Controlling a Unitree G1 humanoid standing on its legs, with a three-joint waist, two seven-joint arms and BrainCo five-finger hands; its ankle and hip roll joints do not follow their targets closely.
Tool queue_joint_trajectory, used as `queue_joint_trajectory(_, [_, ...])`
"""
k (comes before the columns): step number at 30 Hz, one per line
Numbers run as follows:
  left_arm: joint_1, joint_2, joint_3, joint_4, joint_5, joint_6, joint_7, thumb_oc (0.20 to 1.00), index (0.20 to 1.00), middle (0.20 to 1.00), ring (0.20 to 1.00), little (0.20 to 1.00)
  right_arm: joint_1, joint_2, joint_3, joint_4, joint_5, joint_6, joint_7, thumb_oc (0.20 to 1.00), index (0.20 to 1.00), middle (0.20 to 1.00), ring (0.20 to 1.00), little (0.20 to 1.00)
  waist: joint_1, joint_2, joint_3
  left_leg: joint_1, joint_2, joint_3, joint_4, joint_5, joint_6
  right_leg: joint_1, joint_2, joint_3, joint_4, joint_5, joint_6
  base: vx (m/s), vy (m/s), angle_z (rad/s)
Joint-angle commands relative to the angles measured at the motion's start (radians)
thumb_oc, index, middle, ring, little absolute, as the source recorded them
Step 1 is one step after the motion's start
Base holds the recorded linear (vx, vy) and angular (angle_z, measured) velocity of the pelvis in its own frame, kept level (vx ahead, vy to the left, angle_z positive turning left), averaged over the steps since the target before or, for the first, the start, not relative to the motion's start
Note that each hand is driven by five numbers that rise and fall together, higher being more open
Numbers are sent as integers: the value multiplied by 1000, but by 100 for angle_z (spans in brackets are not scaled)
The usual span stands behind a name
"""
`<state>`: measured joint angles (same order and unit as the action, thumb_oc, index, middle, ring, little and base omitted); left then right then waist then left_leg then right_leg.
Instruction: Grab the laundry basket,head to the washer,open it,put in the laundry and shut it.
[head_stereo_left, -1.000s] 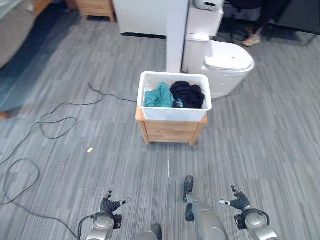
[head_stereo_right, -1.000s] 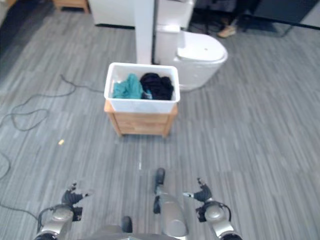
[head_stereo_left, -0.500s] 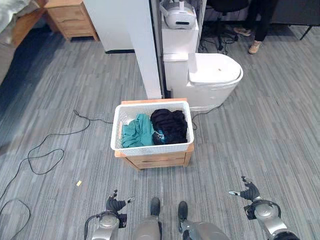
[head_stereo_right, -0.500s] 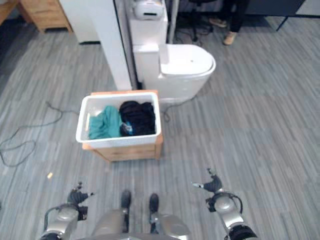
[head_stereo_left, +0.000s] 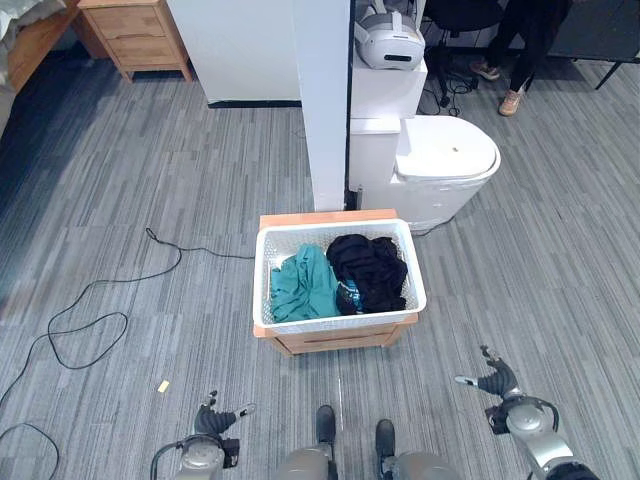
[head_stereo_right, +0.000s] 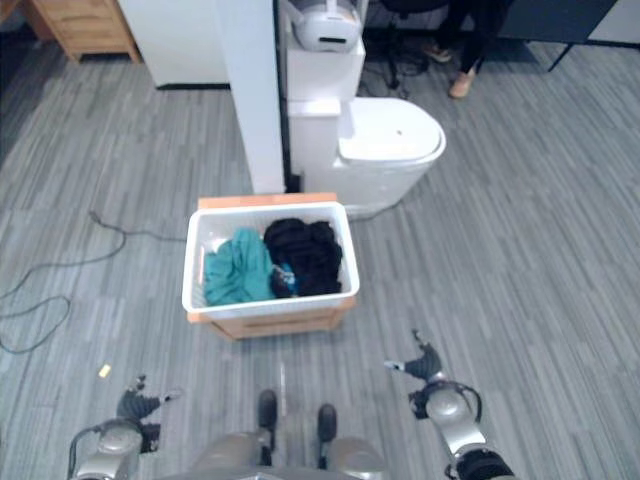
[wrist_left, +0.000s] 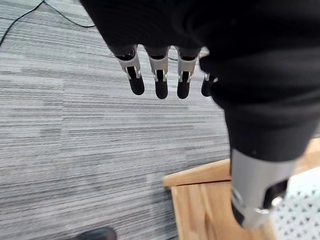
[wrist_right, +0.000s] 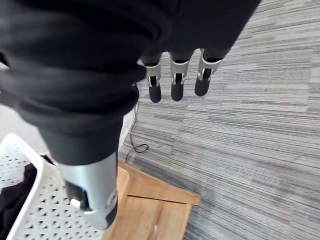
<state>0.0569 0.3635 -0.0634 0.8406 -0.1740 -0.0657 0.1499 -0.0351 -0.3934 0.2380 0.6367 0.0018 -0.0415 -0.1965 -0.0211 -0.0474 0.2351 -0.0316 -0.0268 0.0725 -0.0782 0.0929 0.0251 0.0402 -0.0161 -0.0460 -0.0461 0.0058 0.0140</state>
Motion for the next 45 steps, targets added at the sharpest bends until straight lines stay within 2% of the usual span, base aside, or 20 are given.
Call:
queue_joint_trajectory(1, [-12, 85, 39, -66, 16, -34, 47, 1000, 1000, 1000, 1000, 1000, -47, -11, -7, -72, 18, -28, -14, 1000, 1000, 1000, 1000, 1000, 25, -65, -52, -22, 14, -5, 146, -193, -29, -46, -83, -10, 82, -107, 108, 85, 63, -5])
queue_joint_trajectory(5, [-50, 109, 36, -76, 12, -34, 64, 1000, 1000, 1000, 1000, 1000, -93, -3, 10, -69, 43, -28, -17, 1000, 1000, 1000, 1000, 1000, 26, -68, -53, -21, 14, 4, 142, -195, -26, -50, -85, -2, 78, -102, 111, 49, 38, -8])
queue_joint_trajectory(9, [-238, 167, -40, -18, 3, -30, 105, 1000, 1000, 1000, 1000, 1000, -259, 28, 81, -13, 114, -22, -33, 1000, 1000, 1000, 1000, 1000, 21, -71, -40, -43, 14, 23, 128, -185, -22, -96, -83, 21, 76, -81, 115, 14, 35, -20])
queue_joint_trajectory(11, [-366, 181, -106, 19, -9, -28, 128, 1000, 1000, 1000, 1000, 1000, -381, 56, 129, 45, 156, -17, -49, 1000, 1000, 1000, 1000, 1000, 18, -73, -17, -87, 16, 27, 124, -169, -24, -146, -78, 34, 75, -64, 117, -80, 5, -11])
queue_joint_trajectory(13, [-425, 183, -136, 42, -13, -29, 138, 1000, 1000, 1000, 1000, 1000, -435, 74, 152, 80, 173, -16, -55, 1000, 1000, 1000, 1000, 1000, 20, -74, -5, -108, 18, 29, 127, -163, -25, -169, -76, 39, 77, -56, 117, -80, -13, -27])
queue_joint_trajectory(16, [-652, 200, -246, 188, -35, -19, 175, 1000, 1000, 1000, 1000, 1000, -641, 124, 235, 240, 254, -12, -85, 1000, 1000, 1000, 1000, 1000, 30, -78, 39, -170, 21, 27, 124, -132, -32, -229, -67, 44, 71, -29, 118, -89, -57, -11])
queue_joint_trajectory(20, [-798, 186, -323, 314, -44, -7, 179, 1000, 1000, 1000, 1000, 1000, -772, 155, 271, 379, 314, -5, -97, 1000, 1000, 1000, 1000, 1000, 43, -73, 70, -206, 20, 15, 111, -108, -40, -267, -63, 42, 67, -16, 117, -25, -45, -3])
queue_joint_trajectory(24, [-841, 135, -354, 375, -56, 3, 183, 1000, 1000, 1000, 1000, 1000, -841, 177, 257, 477, 381, 1, -106, 1000, 1000, 1000, 1000, 1000, 54, -61, 91, -231, 16, 2, 92, -82, -47, -294, -58, 37, 56, -2, 117, -15, -31, 5])
queue_joint_trajectory(25, [-837, 121, -362, 382, -51, 6, 184, 1000, 1000, 1000, 1000, 1000, -845, 178, 259, 483, 391, -1, -104, 796, 796, 796, 796, 796, 56, -59, 95, -235, 16, 1, 86, -76, -48, -299, -56, 36, 54, -1, 116, -10, -12, 11])
queue_joint_trajectory(26, [-822, 107, -359, 383, -53, 5, 178, 517, 517, 517, 517, 517, -845, 176, 264, 481, 393, 1, -102, 442, 442, 442, 442, 442, 58, -59, 98, -237, 16, -1, 81, -71, -49, -302, -55, 37, 53, 0, 116, -10, -19, 11])
queue_joint_trajectory(27, [-798, 96, -353, 381, -54, 4, 172, 200, 200, 200, 200, 200, -837, 171, 268, 469, 396, 0, -99, 200, 200, 200, 200, 200, 58, -58, 98, -238, 16, -3, 76, -68, -50, -304, -54, 36, 51, 0, 116, -8, -18, 10])
queue_joint_trajectory(32, [-656, 43, -311, 289, -71, -14, 154, 200, 200, 200, 200, 200, -765, 157, 262, 371, 413, -27, -89, 200, 200, 200, 200, 200, 53, -65, 94, -223, 15, -1, 63, -70, -51, -293, -49, 42, 49, -8, 111, -4, -20, 0])
queue_joint_trajectory(35, [-535, 26, -262, 147, -73, -27, 155, 200, 200, 200, 200, 200, -668, 136, 238, 224, 386, -46, -84, 200, 200, 200, 200, 200, 45, -69, 85, -199, 18, 3, 59, -78, -50, -277, -46, 44, 48, -14, 110, -9, -40, -7])
queue_joint_trajectory(39, [-322, 14, -171, -183, -46, -46, 145, 200, 200, 200, 200, 200, -387, 71, 131, -112, 321, -84, -43, 200, 200, 200, 200, 200, 27, -71, 63, -159, 25, 9, 63, -101, -46, -239, -43, 40, 34, -24, 103, -9, -68, 15])
queue_joint_trajectory(40, [-318, 14, -171, -186, -46, -45, 145, 200, 200, 200, 200, 200, -383, 71, 130, -115, 320, -82, -43, 200, 200, 200, 200, 200, 27, -70, 62, -158, 25, 9, 63, -101, -46, -238, -42, 40, 34, -24, 103, 5, -57, 29])
queue_joint_trajectory(42, [-211, 20, -138, -331, -27, -42, 108, 200, 200, 200, 200, 200, -203, 30, 47, -266, 275, -91, -6, 200, 200, 200, 200, 200, 13, -69, 40, -131, 31, 12, 68, -114, -47, -207, -39, 37, 22, -34, 98, -2, -103, -6])
queue_joint_trajectory(45, [-147, 16, -122, -403, -30, -35, 74, 200, 200, 200, 200, 200, -96, 22, -4, -343, 254, -89, 20, 200, 200, 200, 200, 200, -1, -65, 19, -106, 39, 16, 70, -122, -48, -181, -35, 39, 13, -41, 95, 21, -95, -3])
